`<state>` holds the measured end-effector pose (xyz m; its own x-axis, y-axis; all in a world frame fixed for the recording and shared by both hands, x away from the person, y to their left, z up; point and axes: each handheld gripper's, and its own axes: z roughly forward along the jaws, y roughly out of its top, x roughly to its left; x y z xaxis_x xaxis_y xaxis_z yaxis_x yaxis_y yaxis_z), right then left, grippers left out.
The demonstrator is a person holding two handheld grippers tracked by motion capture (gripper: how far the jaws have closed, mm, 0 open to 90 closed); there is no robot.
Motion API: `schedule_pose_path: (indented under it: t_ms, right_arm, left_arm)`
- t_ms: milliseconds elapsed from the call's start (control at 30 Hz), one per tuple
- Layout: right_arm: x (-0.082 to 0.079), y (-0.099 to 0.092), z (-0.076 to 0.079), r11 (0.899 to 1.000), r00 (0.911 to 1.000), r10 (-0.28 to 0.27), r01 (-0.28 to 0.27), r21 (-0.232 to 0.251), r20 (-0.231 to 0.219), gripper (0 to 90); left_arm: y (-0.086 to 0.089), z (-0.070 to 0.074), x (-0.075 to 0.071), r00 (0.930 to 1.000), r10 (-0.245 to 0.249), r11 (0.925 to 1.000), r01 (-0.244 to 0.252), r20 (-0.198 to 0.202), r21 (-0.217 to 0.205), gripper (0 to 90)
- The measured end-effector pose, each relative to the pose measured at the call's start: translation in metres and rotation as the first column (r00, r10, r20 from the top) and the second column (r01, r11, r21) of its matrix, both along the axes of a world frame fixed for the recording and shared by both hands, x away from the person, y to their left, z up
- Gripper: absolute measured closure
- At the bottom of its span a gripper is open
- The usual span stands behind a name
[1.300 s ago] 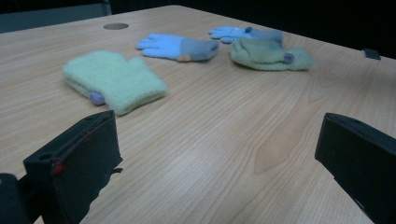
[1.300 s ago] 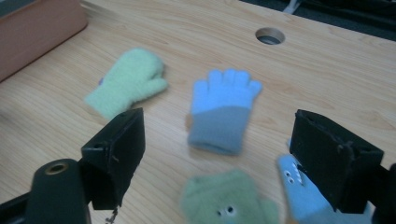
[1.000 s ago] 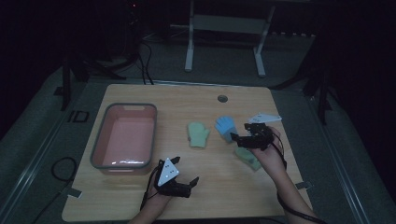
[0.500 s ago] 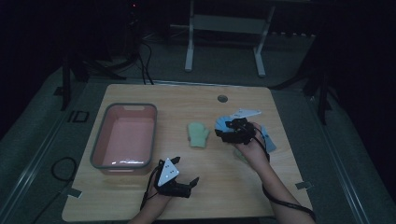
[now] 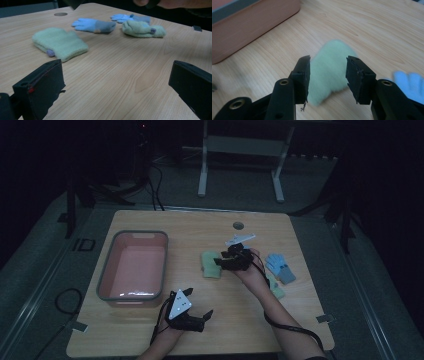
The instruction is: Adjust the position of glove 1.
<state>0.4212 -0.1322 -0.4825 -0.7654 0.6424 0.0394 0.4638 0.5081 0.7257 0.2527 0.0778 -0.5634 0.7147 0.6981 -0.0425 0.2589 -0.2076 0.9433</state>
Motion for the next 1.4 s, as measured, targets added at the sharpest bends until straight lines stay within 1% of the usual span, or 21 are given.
schedule_pose_path:
  t_ms: [167,200,300,367,400,467,567,600,633,700,733,767,900,1033,1067,1167,1267,1367,1400]
  right_arm:
    - [0.008,0.014,-0.011,0.999,0.9998,0.017,-0.017,-0.034,0.006,54.3]
    - [0.008,0.014,-0.011,0.999,0.9998,0.017,-0.017,-0.034,0.006,54.3]
    - [0.016,0.023,-0.022,0.999,0.9999,0.016,-0.016,-0.051,-0.005,56.0]
    - [0.02,0.025,-0.027,0.999,0.9999,0.012,-0.012,-0.052,-0.013,56.0]
    - [0.02,0.025,-0.027,0.999,0.9999,0.012,-0.012,-0.052,-0.013,56.0]
    - [0.024,0.028,-0.035,0.998,0.9999,0.001,-0.002,-0.067,-0.017,55.7]
    - [0.027,0.03,-0.041,0.997,0.9997,-0.001,-0.001,-0.08,-0.024,55.5]
    - [0.027,0.03,-0.041,0.997,0.9997,-0.001,-0.001,-0.08,-0.024,55.5]
    - [0.028,0.031,-0.044,0.996,0.9998,-0.007,0.005,-0.089,-0.021,54.3]
    - [0.03,0.033,-0.051,0.994,0.9996,-0.01,0.007,-0.106,-0.027,55.0]
    - [0.031,0.035,-0.056,0.992,0.9996,-0.01,0.007,-0.128,-0.027,55.1]
    - [0.031,0.035,-0.059,0.992,0.9997,-0.004,0.001,-0.127,-0.024,55.4]
    - [0.032,0.035,-0.061,0.994,0.9992,-0.011,0.007,-0.105,-0.039,59.6]
    - [0.031,0.035,-0.062,0.995,0.9993,-0.012,0.009,-0.101,-0.037,62.9]
    - [0.03,0.035,-0.063,0.995,0.9995,-0.012,0.008,-0.1,-0.031,65.6]
    - [0.03,0.035,-0.064,0.996,0.9991,-0.019,0.016,-0.088,-0.037,73.0]
    - [0.029,0.037,-0.063,0.995,0.9988,-0.029,0.025,-0.094,-0.04,81.0]
    - [0.027,0.04,-0.059,0.993,0.9982,-0.046,0.042,-0.112,-0.039,84.6]
    - [0.027,0.041,-0.058,0.993,0.9979,-0.053,0.049,-0.111,-0.038,85.0]
  left_arm:
    - [0.0,0.0,0.0,1.0,-0.002,1.0,0.002,0.001,0.002,0.2]
    - [0.0,0.0,0.0,1.0,-0.002,1.0,0.002,0.001,0.002,0.2]
    - [0.0,0.0,0.0,1.0,-0.004,1.0,0.004,-0.001,0.0,0.3]
    - [0.001,0.0,0.0,1.0,-0.003,1.0,0.003,-0.002,-0.001,0.3]
    - [0.001,0.0,0.0,1.0,-0.003,1.0,0.003,-0.002,-0.001,0.2]
    - [0.001,0.0,0.0,1.0,-0.003,1.0,0.003,-0.003,-0.002,0.3]
    - [0.001,0.0,0.0,1.0,-0.003,1.0,0.003,-0.005,-0.003,0.3]
    - [0.001,0.0,0.0,1.0,-0.003,1.0,0.003,-0.005,-0.003,0.3]
    - [0.001,0.0,0.0,1.0,-0.003,1.0,0.003,-0.005,-0.003,0.3]
    - [0.001,0.0,0.0,1.0,-0.003,1.0,0.003,-0.005,-0.004,0.3]
    - [0.001,0.0,0.0,1.0,-0.003,1.0,0.003,-0.005,-0.004,0.3]
    - [0.001,0.0,0.0,1.0,-0.003,1.0,0.003,-0.005,-0.004,0.3]
    - [0.001,0.0,0.0,1.0,-0.002,1.0,0.002,-0.007,-0.006,0.3]
    - [0.001,0.0,0.001,1.0,-0.001,1.0,0.001,-0.008,-0.006,0.3]
    - [0.001,0.0,0.001,1.0,-0.001,1.0,0.001,-0.009,-0.006,0.3]
    - [0.001,0.0,0.001,1.0,-0.001,1.0,0.001,-0.01,-0.006,0.3]
    - [0.001,0.0,0.001,0.9999,-0.001,1.0,0.001,-0.01,-0.006,0.3]
    - [0.001,0.0,0.001,0.9999,-0.004,1.0,0.004,-0.012,-0.005,0.3]
    - [0.001,0.0,0.001,0.9999,-0.004,1.0,0.004,-0.012,-0.005,0.3]
